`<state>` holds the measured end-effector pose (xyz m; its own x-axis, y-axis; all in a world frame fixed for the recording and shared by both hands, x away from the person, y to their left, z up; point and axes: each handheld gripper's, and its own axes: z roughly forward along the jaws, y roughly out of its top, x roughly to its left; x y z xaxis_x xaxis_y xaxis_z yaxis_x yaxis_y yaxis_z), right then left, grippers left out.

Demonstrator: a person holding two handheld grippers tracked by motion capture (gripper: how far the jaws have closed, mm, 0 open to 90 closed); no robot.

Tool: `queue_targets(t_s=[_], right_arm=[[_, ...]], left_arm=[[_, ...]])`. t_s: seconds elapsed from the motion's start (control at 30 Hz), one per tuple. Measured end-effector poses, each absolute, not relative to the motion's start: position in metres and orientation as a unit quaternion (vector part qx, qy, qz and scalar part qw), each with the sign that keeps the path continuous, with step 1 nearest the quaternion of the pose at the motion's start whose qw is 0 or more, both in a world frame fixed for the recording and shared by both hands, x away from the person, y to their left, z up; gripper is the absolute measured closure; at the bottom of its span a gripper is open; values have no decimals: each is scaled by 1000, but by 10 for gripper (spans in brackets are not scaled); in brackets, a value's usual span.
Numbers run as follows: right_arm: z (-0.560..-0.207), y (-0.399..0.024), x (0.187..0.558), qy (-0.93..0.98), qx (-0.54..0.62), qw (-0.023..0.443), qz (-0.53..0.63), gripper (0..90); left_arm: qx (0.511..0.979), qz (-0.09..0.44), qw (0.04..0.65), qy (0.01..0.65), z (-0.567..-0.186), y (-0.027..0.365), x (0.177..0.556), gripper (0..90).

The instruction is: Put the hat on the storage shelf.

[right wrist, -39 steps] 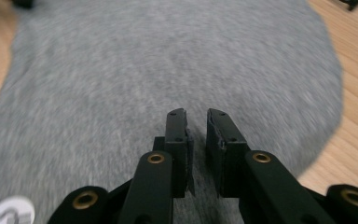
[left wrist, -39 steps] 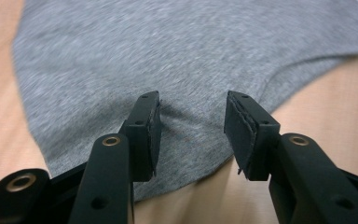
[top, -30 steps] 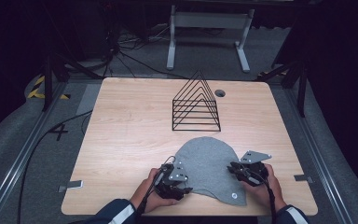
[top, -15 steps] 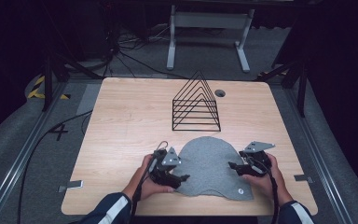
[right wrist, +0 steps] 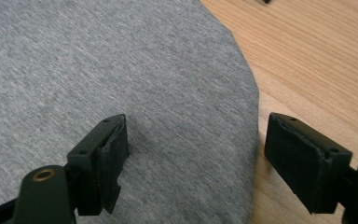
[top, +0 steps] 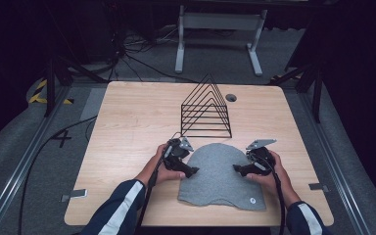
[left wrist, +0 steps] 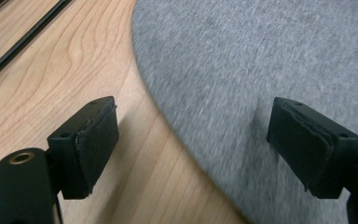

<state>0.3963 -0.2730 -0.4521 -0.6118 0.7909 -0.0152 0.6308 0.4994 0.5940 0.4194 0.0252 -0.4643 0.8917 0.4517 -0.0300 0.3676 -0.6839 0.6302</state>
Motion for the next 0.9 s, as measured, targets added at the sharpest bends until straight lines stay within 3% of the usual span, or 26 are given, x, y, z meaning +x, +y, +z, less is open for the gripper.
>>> queue_targets(t_s=[0.07, 0.17, 0.33, 0.37, 0.4, 0.43, 0.57, 0.63, 0.7, 0.9], right_arm=[[-451, -271, 397, 855, 417, 143, 272, 233], [-449, -268, 395, 859, 412, 138, 272, 331], [-447, -265, 390, 862, 403, 133, 276, 494], [-447, -265, 390, 862, 403, 133, 276, 494], [-447, -264, 389, 863, 400, 130, 279, 564], [-447, -264, 389, 863, 400, 130, 279, 564], [-448, -264, 388, 864, 392, 116, 295, 748], [-448, -265, 388, 862, 393, 107, 301, 787], [-448, -265, 388, 861, 394, 102, 304, 807], [-445, -262, 392, 864, 380, 107, 312, 840]], left_arm=[[915, 64, 330, 221, -465, 24, 418, 159], [920, 63, 321, 217, -463, 18, 410, 163], [918, 63, 326, 216, -461, 15, 403, 273], [918, 63, 326, 216, -461, 15, 403, 300], [921, 60, 323, 212, -460, 15, 402, 331], [921, 59, 322, 211, -459, 14, 402, 331], [918, 53, 332, 209, -458, 14, 400, 550], [911, 45, 354, 205, -461, 16, 400, 693], [907, 32, 365, 206, -463, 19, 400, 778], [895, 58, 381, 227, -459, 33, 398, 846]])
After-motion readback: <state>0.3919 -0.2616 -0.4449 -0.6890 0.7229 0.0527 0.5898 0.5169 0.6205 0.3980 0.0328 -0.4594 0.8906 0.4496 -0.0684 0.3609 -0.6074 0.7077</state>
